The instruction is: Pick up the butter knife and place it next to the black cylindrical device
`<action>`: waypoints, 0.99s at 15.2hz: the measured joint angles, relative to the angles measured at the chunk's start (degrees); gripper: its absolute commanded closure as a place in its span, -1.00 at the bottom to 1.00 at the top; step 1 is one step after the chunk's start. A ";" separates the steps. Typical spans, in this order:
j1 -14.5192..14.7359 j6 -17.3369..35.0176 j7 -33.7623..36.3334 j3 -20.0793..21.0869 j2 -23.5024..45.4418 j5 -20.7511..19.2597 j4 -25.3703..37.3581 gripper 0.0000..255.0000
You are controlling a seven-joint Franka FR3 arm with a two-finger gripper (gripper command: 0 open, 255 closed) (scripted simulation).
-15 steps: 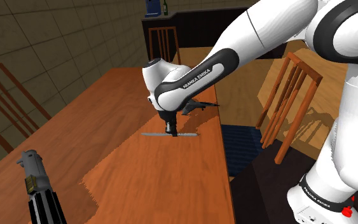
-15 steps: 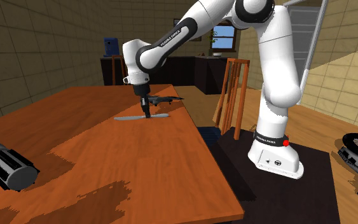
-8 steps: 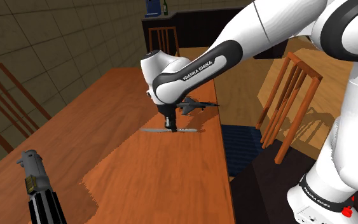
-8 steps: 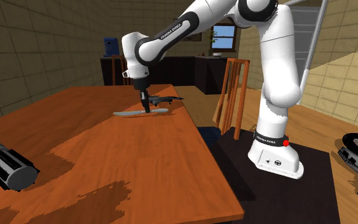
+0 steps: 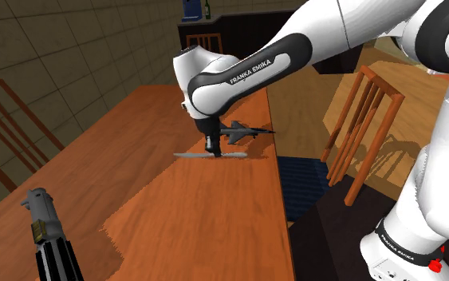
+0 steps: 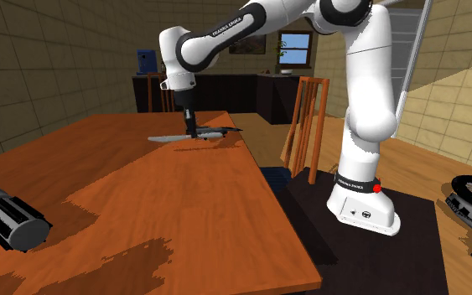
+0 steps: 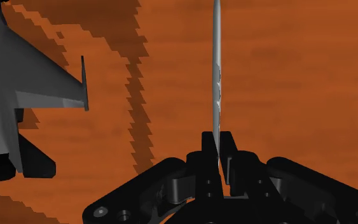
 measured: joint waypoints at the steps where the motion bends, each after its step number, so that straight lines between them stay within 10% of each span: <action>1: 0.02 -0.71 -0.03 0.04 -0.30 0.10 0.41 1.00; 15: 0.04 -10.82 -1.16 0.19 -2.42 0.84 8.52 1.00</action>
